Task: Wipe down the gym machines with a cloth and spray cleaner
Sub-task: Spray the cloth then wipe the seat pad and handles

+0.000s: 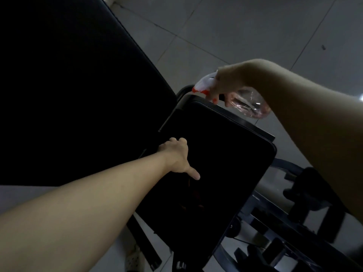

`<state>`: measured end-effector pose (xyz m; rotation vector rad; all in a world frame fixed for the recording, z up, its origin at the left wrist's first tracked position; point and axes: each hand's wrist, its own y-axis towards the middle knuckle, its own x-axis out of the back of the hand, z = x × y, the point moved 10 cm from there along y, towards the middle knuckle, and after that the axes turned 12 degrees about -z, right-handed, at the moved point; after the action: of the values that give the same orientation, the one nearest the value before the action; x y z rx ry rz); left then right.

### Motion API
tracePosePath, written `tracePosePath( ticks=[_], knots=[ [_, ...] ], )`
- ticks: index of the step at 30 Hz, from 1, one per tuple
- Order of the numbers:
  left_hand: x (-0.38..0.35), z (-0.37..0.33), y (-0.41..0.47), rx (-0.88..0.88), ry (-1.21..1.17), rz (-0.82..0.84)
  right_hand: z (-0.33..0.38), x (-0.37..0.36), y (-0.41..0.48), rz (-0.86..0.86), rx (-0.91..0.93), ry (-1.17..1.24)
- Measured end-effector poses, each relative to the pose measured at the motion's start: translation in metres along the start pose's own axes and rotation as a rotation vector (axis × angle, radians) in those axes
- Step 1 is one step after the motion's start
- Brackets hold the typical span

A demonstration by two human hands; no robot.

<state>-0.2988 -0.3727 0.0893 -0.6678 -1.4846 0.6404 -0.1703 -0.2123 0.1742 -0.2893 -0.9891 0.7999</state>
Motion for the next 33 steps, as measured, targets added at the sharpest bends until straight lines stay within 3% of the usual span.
tracePosePath(
  ticks=[6, 8, 11, 14, 16, 19, 20, 22, 26, 30, 33],
  knots=[
    [0.006, -0.001, -0.006, -0.043, -0.001, -0.004, 0.001, 0.000, -0.086, -0.334, -0.116, 0.321],
    [0.006, 0.000, -0.008, -0.037, -0.011, -0.009, 0.001, -0.014, -0.117, -0.433, -0.122, 0.345],
    [0.004, 0.003, -0.014, -0.037, -0.071, -0.044, -0.005, -0.042, -0.163, -0.637, -0.225, 0.574],
    [0.005, 0.005, -0.034, -0.087, -0.094, -0.232, -0.002, -0.078, -0.211, -0.841, -0.332, 0.668],
    [0.013, 0.005, -0.062, -0.167, -0.148, -0.475, -0.002, -0.110, -0.242, -0.928, -0.395, 0.771],
    [0.017, -0.005, -0.128, -0.449, -0.379, -0.707, 0.015, -0.161, -0.292, -1.080, -0.370, 0.963],
    [0.011, -0.013, -0.151, -0.578, -0.443, -0.699, 0.025, -0.176, -0.309, -1.136, -0.357, 0.999],
    [-0.017, -0.035, -0.202, -0.820, -0.504, -0.524, 0.046, -0.209, -0.344, -1.248, -0.352, 1.040],
    [-0.098, -0.060, -0.263, -0.918, -0.569, -0.077, 0.087, -0.268, -0.392, -1.365, -0.357, 1.167],
    [-0.169, -0.067, -0.288, -0.982, -0.418, -0.082, 0.101, -0.339, -0.434, -1.364, -0.502, 1.159],
    [-0.227, -0.069, -0.301, -1.061, -0.257, -0.075, 0.097, -0.391, -0.469, -1.315, -0.715, 0.809]
  ],
)
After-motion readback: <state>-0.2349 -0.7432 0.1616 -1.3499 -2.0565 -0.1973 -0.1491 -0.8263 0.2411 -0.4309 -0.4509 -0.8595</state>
